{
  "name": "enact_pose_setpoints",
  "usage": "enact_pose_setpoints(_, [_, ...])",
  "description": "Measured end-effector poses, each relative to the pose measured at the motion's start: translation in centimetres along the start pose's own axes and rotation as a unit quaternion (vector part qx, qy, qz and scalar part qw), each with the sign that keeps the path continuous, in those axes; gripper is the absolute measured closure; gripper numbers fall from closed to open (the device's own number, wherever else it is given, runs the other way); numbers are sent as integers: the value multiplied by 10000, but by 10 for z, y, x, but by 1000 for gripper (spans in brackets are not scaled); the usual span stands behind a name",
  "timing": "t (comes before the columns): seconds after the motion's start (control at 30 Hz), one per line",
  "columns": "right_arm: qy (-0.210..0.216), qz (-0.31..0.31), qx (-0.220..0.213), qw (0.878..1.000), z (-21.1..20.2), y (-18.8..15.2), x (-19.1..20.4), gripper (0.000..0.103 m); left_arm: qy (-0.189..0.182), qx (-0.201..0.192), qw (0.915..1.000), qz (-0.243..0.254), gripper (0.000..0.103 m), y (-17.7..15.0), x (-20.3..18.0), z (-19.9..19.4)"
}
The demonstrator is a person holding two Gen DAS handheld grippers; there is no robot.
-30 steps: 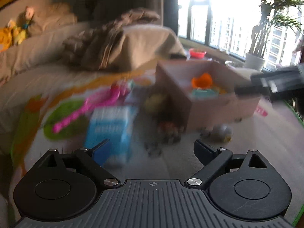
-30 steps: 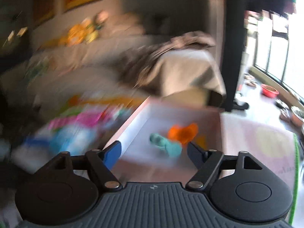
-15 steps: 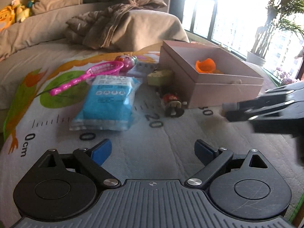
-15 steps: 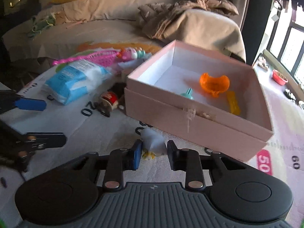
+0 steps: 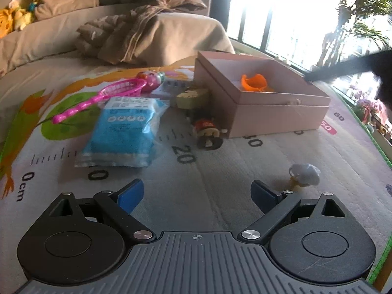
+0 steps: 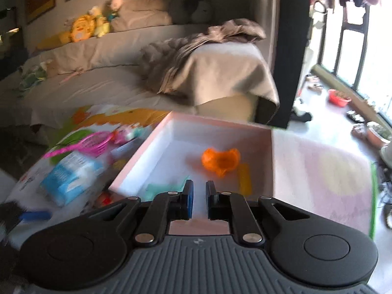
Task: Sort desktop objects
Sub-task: 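Grasp the small white toy from the mat with right gripper, then lower the white toy into the pink box and open right gripper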
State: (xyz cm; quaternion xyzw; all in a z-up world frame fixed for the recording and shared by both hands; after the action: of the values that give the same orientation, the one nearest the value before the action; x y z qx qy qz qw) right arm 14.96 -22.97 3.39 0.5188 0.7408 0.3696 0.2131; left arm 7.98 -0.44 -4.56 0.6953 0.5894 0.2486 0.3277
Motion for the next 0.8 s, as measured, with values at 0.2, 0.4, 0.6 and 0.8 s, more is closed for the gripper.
enact_pose_setpoints(0.2, [542, -364, 481, 9967, -11, -71, 43, 61, -46, 47, 10000, 5, 4, -2, -7, 0])
enact_pose_setpoints(0.4, [866, -227, 618, 9941, 4, -95, 67, 48, 31, 78, 10000, 34, 3, -5, -7, -3])
enact_pose_setpoints(0.6, [873, -362, 754, 9927, 21, -101, 79, 63, 101, 135, 9998, -63, 3, -8, 2, -4])
enact_pose_setpoints(0.8, [743, -541, 687, 9934, 20, -96, 81, 68, 69, 137, 9999, -53, 3, -9, 1, -3])
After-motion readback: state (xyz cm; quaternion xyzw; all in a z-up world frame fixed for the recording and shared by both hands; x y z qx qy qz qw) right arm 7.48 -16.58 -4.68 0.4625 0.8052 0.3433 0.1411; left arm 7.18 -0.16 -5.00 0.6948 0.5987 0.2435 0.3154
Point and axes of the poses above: each gripper's, at about its wrist camera, not at the fingertips, and z roughly the way its jaws point, x to its left, y to its top, the point moved 9 cm from there along z, roughly the way its jaws point, and after that the axes turned 5 degrees about y, right-handed, at the moved point
